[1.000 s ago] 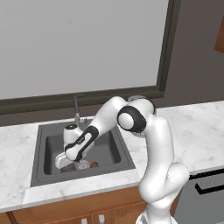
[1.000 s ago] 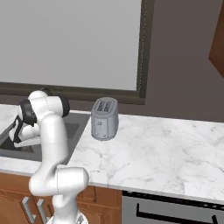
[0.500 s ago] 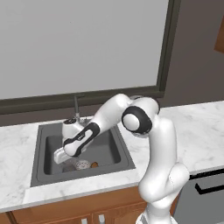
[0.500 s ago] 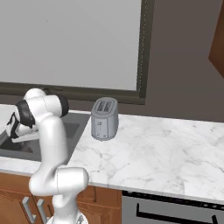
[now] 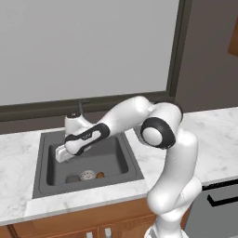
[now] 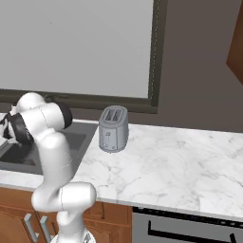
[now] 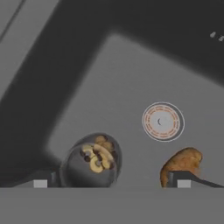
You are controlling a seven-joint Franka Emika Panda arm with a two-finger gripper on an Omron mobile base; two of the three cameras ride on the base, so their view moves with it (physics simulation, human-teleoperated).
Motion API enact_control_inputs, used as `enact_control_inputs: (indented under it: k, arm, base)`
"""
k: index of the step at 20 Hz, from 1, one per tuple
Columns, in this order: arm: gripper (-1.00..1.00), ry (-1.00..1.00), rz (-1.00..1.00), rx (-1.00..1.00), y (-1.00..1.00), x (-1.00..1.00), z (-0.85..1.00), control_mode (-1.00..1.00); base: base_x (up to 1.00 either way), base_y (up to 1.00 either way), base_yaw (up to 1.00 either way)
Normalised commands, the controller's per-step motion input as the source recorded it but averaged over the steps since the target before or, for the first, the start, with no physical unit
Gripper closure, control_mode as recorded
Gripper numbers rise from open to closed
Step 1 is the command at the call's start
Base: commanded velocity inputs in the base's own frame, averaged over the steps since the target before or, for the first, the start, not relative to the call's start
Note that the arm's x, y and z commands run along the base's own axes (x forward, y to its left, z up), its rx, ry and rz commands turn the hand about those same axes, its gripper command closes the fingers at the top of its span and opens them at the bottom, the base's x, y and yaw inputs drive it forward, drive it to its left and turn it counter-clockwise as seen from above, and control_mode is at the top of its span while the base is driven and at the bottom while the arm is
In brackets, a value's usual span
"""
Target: Pick the jar and glass cup and place them in the sink. Then turn on the water.
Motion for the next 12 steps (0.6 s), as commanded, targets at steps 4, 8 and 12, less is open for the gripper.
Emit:
enact_control_inputs:
  k: [4, 8, 12]
  arm:
    - [-1.00, 0.00, 0.00, 0.01, -0.31, -0.20, 0.72, -1.00]
    - [-1.00, -0.10, 0.00, 0.11, -0.88, -0.71, 0.33, -1.00]
    - [-1.00, -0.04, 0.00, 0.11, -0.79, -0.64, 0.45, -1.00]
  base:
    - [0.00, 0.00, 0.00]
    - [0.00, 0.00, 0.00]
    - [0.00, 0.00, 0.00]
